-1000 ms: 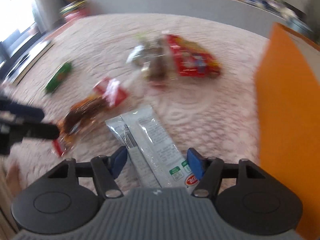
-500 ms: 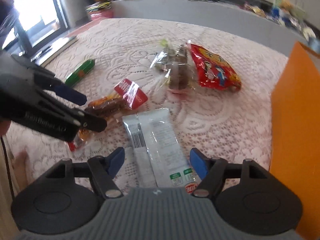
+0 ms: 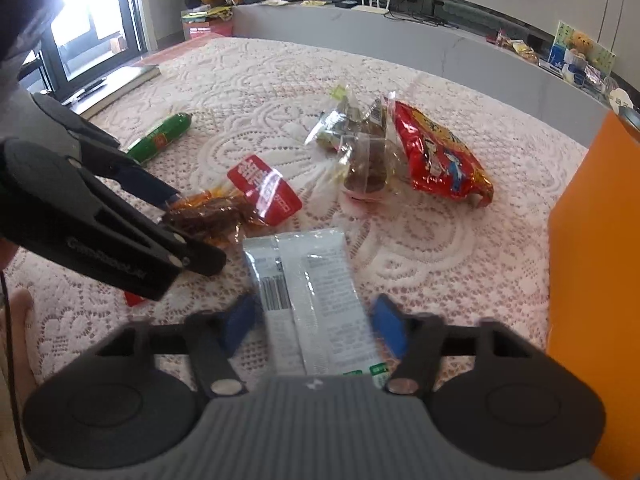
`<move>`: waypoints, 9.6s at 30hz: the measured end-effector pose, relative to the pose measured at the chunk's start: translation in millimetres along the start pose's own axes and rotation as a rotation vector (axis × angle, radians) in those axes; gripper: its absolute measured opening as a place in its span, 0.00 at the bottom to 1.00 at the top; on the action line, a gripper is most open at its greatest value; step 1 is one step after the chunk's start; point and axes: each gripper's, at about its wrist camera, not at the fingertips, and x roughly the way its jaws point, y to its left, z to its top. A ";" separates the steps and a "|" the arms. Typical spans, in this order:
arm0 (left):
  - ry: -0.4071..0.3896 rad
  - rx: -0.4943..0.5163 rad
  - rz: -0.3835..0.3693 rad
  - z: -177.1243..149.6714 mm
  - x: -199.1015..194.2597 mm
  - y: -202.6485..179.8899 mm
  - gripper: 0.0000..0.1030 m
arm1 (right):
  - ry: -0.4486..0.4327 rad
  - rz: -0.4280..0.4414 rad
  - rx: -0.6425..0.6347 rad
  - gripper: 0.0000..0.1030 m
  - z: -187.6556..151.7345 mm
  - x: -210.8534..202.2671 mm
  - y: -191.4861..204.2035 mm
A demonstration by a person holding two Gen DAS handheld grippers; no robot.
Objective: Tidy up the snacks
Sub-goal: 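Grasp the white wrapped packet with right tool while left tool holds the brown packet, then lift both packets and carry them over the orange box, then lower both packets into the box and open both tools, then move both tools back to the table toward the green sausage and clear bag, then grasp the green sausage with left tool while right tool grasps the clear bun bag, then lift both items and carry them over the orange box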
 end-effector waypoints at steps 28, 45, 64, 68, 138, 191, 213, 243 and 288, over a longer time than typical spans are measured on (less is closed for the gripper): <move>-0.147 -0.289 -0.337 -5.8 -39.1 26.8 0.32 | -0.004 0.053 0.236 0.47 -15.0 -17.8 3.0; -0.066 -0.184 -0.253 1.4 -11.3 8.6 0.19 | -0.014 0.029 0.242 0.48 -16.0 -18.5 4.7; -0.265 -0.244 -0.234 1.7 -109.7 -8.8 0.19 | -0.142 0.014 0.345 0.47 -17.7 -105.3 -1.5; -0.315 -0.197 -0.268 12.5 -133.9 -36.7 0.19 | -0.214 -0.020 0.375 0.47 -16.9 -143.9 -12.7; -0.133 0.327 -0.234 125.6 -27.6 -254.0 0.59 | 0.064 -0.449 0.389 0.74 -57.2 -157.2 -201.9; -0.366 -0.377 0.172 -17.6 -107.5 10.8 0.67 | -0.290 -0.336 0.263 0.70 -8.6 -129.0 19.1; -0.171 -0.393 0.258 8.3 -29.6 79.7 0.54 | -0.232 -0.216 0.158 0.50 51.6 -20.9 8.3; -0.151 -0.329 0.313 8.0 -1.7 78.0 0.29 | -0.226 -0.222 0.102 0.40 57.9 43.1 8.4; -0.442 -0.090 -0.119 60.2 -135.5 -107.6 0.24 | -0.361 -0.355 0.137 0.34 -7.9 -201.6 -23.2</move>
